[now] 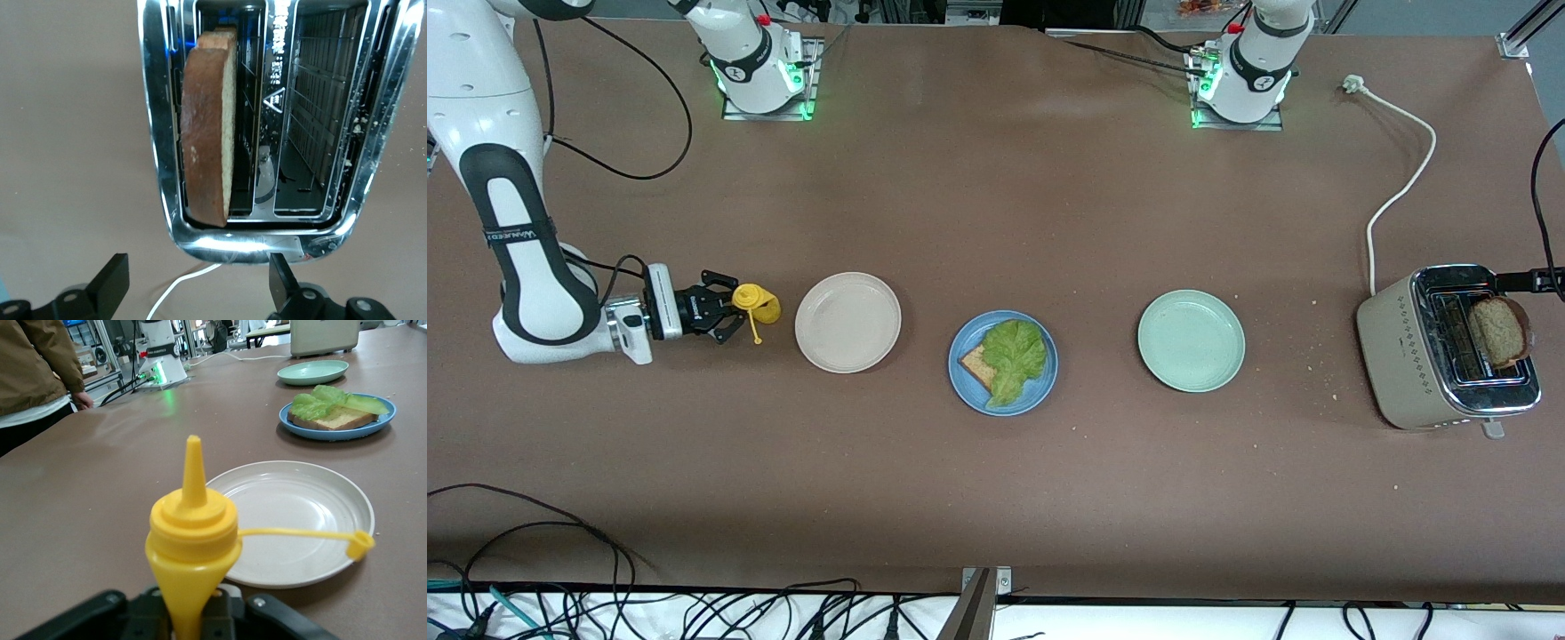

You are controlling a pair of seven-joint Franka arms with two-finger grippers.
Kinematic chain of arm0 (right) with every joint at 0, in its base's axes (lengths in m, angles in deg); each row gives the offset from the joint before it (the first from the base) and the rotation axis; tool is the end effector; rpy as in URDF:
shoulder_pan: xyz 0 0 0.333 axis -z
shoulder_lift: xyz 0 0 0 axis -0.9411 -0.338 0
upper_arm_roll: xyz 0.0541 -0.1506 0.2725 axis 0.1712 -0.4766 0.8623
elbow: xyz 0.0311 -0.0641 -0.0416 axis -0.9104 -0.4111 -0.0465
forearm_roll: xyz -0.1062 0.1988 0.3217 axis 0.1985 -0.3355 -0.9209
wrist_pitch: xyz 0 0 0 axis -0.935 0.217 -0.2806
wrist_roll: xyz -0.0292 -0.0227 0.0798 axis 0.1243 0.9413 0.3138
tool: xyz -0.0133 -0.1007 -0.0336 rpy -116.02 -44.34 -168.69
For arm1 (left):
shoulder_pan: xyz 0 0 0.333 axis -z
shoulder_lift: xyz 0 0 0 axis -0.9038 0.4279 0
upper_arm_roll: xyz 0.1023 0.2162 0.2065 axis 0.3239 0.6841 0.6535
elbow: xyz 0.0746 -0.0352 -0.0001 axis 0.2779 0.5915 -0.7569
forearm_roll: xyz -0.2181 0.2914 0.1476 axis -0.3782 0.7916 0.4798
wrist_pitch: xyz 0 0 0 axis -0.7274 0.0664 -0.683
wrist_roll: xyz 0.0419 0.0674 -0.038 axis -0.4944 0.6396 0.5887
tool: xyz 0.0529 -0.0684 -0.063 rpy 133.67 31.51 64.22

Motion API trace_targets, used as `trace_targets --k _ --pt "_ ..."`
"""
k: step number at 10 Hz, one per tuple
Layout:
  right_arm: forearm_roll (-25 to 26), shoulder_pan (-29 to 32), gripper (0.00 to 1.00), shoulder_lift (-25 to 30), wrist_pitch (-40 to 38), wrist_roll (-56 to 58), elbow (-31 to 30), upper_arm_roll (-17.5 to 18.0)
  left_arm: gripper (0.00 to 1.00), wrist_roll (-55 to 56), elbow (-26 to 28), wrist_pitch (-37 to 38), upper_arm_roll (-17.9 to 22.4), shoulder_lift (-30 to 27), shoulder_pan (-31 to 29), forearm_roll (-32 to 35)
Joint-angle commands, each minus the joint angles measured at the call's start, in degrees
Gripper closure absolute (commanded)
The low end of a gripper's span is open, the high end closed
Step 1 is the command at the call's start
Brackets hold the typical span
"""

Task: Make sandwich in blue plate with both arms
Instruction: 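Release the bottle with the right gripper while the left gripper lowers over toaster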

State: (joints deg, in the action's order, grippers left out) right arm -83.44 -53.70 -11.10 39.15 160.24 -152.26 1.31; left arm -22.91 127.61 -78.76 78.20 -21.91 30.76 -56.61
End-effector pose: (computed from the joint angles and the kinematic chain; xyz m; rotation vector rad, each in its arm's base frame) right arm 0.5881 -0.0350 0.1588 -1.3177 -1.6248 -0.5989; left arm 0.5855 0.2846 0.3831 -3.0811 -0.1354 0.5751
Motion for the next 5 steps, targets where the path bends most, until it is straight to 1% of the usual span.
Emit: trace_targets --k 1,2,3,5 --pt "-1.81 0.59 0.0 -1.2 -1.06 -0.53 1.5 0.28 0.13 -1.04 -1.22 -0.89 -0.62 2.33 -0.54 -0.94" --pt "-1.72 0.59 0.0 -0.59 -1.15 -0.53 1.5 -0.94 0.22 -1.04 -1.31 -0.89 -0.62 2.52 -0.89 -2.62" --pt "-0.93 0.59 0.0 0.12 -1.5 -0.53 1.5 -2.09 0.33 -1.04 -1.4 -0.89 -0.62 2.95 -0.9 -2.81" --pt "0.03 0.59 0.0 0.74 -3.52 -0.62 1.5 -6.03 0.61 -1.04 -1.49 -0.89 -0.62 2.96 -0.98 -2.63"
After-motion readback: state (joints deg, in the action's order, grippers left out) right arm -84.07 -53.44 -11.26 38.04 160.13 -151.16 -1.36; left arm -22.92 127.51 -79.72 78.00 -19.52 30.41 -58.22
